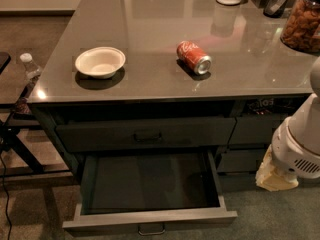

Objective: Close middle drawer

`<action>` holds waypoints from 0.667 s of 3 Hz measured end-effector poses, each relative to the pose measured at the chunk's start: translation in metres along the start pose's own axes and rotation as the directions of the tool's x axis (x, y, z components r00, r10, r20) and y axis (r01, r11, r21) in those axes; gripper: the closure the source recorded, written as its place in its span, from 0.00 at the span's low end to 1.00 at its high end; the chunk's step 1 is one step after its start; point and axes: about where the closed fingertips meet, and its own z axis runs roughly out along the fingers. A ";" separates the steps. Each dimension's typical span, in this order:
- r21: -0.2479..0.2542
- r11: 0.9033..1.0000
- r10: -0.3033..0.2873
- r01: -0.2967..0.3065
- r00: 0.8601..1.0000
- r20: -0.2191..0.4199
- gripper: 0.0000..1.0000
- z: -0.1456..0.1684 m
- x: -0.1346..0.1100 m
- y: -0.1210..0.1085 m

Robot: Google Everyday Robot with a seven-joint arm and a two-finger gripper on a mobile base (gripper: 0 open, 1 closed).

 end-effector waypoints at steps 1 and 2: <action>-0.046 0.999 0.017 -0.017 1.000 -0.001 1.00 0.035 0.002 0.012; -0.146 0.987 0.066 -0.066 0.998 -0.006 1.00 0.114 0.006 0.032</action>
Offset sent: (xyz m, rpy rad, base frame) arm -0.0509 0.0400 -0.2117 0.1089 0.2716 -0.0925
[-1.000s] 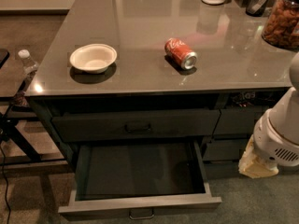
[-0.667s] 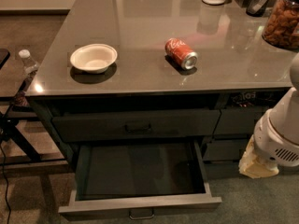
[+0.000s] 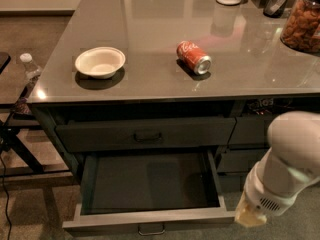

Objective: Close middle drawer

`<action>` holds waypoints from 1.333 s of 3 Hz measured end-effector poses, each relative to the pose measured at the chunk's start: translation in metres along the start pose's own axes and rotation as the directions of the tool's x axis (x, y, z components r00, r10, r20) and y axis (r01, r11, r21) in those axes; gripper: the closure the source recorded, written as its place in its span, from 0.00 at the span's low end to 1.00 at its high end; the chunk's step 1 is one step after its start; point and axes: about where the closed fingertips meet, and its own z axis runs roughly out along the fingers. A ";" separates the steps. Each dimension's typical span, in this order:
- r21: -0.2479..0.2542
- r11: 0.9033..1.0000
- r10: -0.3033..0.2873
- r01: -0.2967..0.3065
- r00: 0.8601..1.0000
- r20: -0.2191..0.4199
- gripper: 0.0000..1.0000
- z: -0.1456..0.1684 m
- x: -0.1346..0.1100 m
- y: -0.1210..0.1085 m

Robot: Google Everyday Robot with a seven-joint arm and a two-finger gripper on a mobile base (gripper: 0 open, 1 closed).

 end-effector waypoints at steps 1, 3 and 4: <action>-0.079 0.995 0.053 -0.053 0.999 -0.003 1.00 0.070 -0.001 -0.002; -0.120 0.989 0.093 -0.089 0.995 0.022 1.00 0.104 -0.001 -0.003; -0.176 0.974 0.155 -0.145 0.987 0.043 1.00 0.159 -0.004 -0.011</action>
Offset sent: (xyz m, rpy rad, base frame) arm -0.0059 0.0110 -0.0519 0.0185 0.0631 -0.0267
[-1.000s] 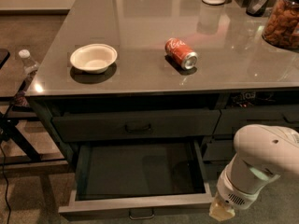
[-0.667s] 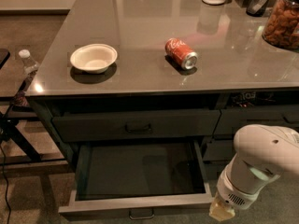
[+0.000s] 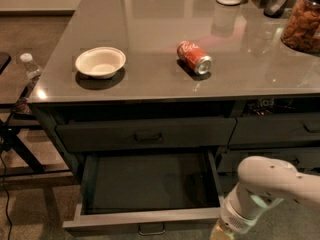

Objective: Close middle drawer

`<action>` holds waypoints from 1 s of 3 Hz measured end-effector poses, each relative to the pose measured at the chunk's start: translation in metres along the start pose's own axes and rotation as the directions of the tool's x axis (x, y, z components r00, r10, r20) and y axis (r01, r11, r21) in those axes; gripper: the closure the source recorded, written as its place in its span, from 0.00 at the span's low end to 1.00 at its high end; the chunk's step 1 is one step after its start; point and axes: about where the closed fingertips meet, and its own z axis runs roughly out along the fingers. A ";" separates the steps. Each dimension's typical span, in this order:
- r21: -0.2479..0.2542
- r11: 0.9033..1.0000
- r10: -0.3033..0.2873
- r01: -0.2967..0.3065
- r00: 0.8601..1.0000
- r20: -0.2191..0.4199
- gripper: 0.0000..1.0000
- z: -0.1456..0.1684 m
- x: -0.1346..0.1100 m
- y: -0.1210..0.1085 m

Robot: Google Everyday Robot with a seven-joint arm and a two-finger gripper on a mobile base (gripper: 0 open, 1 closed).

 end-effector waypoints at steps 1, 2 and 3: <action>-0.051 0.997 0.058 -0.057 0.998 0.014 1.00 0.046 -0.005 -0.018; -0.060 0.996 0.069 -0.068 0.998 0.011 1.00 0.052 -0.004 -0.021; -0.033 0.993 0.111 -0.111 0.994 0.009 1.00 0.067 -0.005 -0.042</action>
Offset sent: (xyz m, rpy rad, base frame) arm 0.0077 0.0073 -0.0374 0.0192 0.0347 -0.0447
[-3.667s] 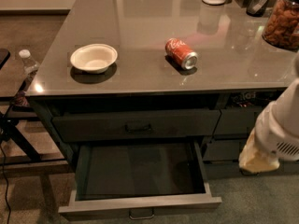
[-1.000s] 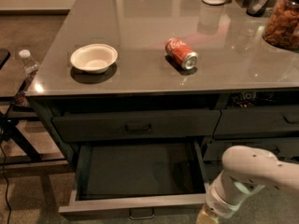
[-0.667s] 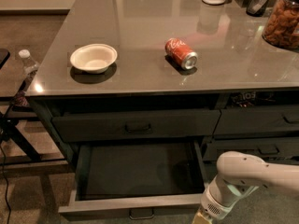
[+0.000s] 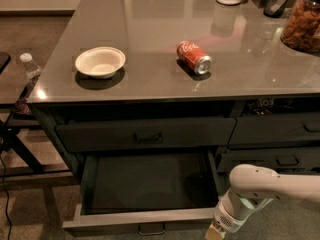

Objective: Close middle drawer

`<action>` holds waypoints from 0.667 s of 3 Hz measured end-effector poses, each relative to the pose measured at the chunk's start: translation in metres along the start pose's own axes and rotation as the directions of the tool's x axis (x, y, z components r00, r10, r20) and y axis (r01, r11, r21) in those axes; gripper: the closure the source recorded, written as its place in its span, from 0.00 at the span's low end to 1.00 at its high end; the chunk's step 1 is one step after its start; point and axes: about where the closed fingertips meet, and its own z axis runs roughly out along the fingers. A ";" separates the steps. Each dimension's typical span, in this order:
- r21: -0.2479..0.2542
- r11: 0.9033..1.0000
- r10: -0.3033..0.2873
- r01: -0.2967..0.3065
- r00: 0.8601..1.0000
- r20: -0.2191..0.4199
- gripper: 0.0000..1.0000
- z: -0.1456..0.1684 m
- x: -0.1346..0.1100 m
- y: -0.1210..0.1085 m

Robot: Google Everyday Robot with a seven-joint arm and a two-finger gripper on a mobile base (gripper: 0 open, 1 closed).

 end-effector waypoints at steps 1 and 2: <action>0.043 0.998 0.033 -0.034 0.999 0.019 1.00 0.005 -0.007 -0.021; 0.089 0.995 0.045 -0.048 0.998 0.035 1.00 0.004 -0.015 -0.039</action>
Offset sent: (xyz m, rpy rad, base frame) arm 0.0618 -0.0168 -0.0249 -0.0812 -0.1235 -0.0943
